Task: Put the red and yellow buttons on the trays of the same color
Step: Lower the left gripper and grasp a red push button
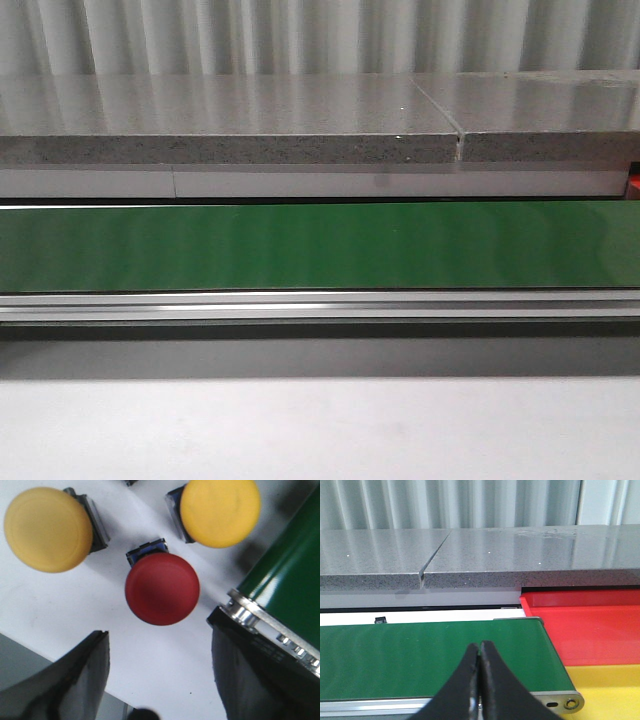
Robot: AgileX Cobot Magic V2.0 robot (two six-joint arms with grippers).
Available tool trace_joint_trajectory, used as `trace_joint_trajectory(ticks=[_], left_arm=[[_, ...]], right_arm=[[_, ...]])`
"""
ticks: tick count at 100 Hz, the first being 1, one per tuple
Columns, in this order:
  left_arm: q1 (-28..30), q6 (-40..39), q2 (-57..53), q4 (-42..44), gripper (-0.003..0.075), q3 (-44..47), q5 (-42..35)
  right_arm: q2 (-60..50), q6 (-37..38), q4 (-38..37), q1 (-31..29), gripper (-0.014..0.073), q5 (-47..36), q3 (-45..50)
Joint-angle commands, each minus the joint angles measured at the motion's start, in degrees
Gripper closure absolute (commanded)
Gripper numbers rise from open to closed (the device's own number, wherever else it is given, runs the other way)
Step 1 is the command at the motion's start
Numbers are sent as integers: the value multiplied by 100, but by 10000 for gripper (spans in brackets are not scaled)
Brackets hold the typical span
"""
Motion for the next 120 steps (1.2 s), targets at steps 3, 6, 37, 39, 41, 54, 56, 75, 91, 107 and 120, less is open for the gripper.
trace_joint_trajectory(ticks=[3,6,37,39,41,54,56,75,91,107,120], left_arm=[[22,-39,-34,-100,282,-175,-172],[22,-39,-8,-100,282,-175,-207],[22,-39,107,-154,282,-175,-640],[22,-39,107,-154,282,-175,-652],[22,-39,117,-154,282,-175,-653],[22,-39,162,-154,282,-175,-791],[22,-39,168,-154,282,-175,-790],[22,-39,469,-206,282,-293,-805],[22,-39,503,-206,283,-293,-951],[22,-39,503,-206,381,-293,-1081],[22,-39,503,-206,500,-293,-1092]], right_arm=[[-112,-16,-27,-18,665,-443,-111],[-112,-16,-27,-18,665,-443,-111],[-112,-16,-27,-18,665,-443,-111],[-112,-16,-27,-18,665,-443,-111],[-112,-16,-27,-18,665,-443,-111],[-112,-16,-27,-18,665,-443,-111],[-112,-16,-27,-18,665,-443,-111],[-112,-16,-27,-18,665,-443,-111],[-112,-16,-27,-18,665,-443,-111],[-112,-16,-27,-18,665,-443,-111],[-112,-16,-27,-18,665,-443,-111]])
